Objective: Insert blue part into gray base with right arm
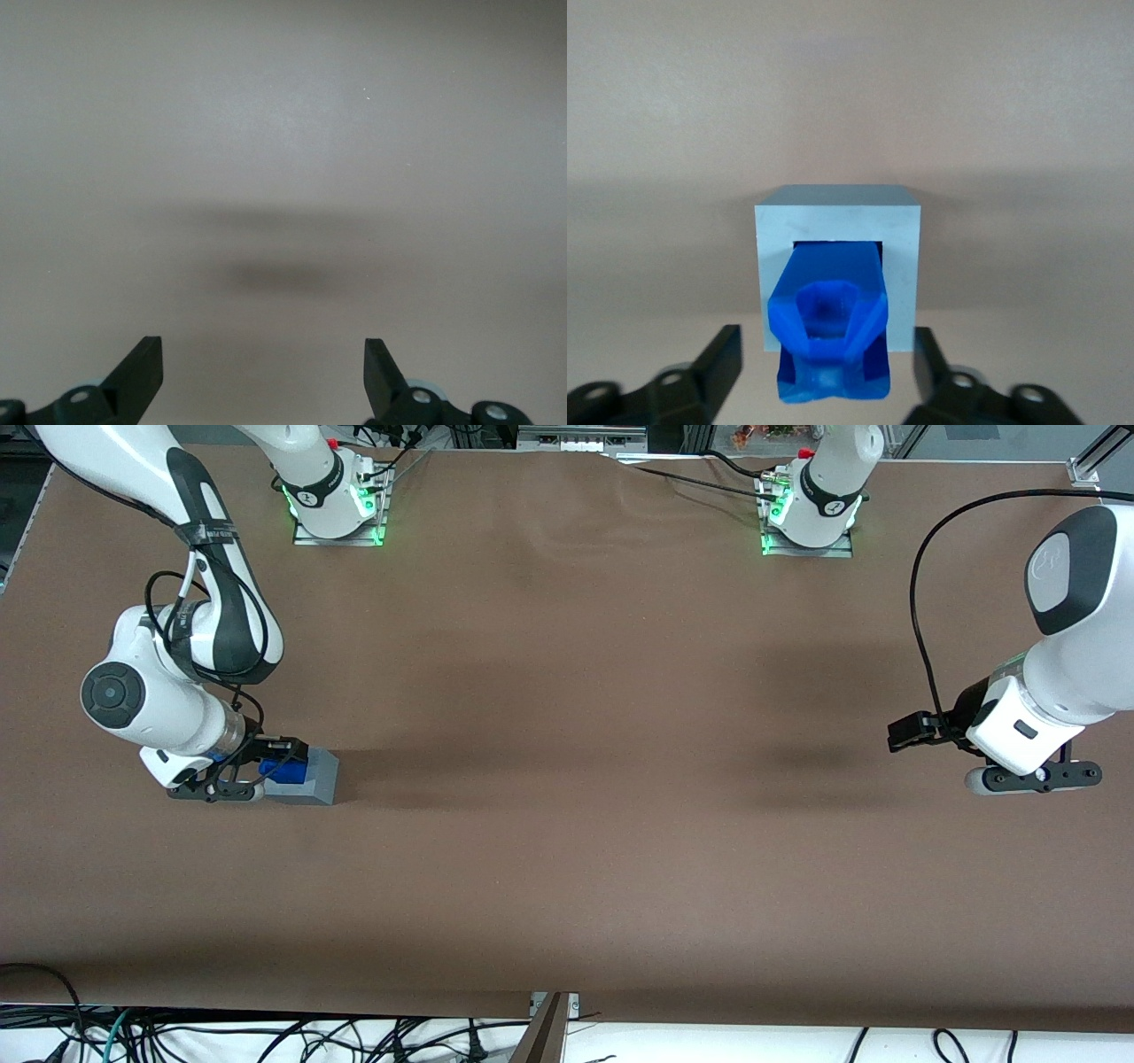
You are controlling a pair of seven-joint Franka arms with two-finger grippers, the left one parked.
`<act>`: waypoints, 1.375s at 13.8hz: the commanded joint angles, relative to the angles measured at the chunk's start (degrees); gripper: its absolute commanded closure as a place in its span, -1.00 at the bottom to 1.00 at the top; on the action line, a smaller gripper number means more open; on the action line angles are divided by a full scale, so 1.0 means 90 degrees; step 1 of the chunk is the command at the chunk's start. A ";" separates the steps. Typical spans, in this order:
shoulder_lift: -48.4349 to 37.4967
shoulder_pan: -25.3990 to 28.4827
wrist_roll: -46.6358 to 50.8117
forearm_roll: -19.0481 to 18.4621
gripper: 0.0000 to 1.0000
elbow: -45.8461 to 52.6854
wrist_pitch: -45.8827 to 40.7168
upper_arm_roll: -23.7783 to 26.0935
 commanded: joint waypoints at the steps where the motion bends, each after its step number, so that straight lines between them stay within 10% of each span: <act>1: -0.0381 -0.0031 -0.0133 0.0106 -1.00 0.0028 -0.0142 0.0045; 10: -0.2081 -0.0040 -0.0123 -0.0001 -1.00 0.1704 -0.3683 -0.0278; 19: -0.2052 -0.0040 -0.0328 -0.0011 -1.00 0.1932 -0.4231 -0.0297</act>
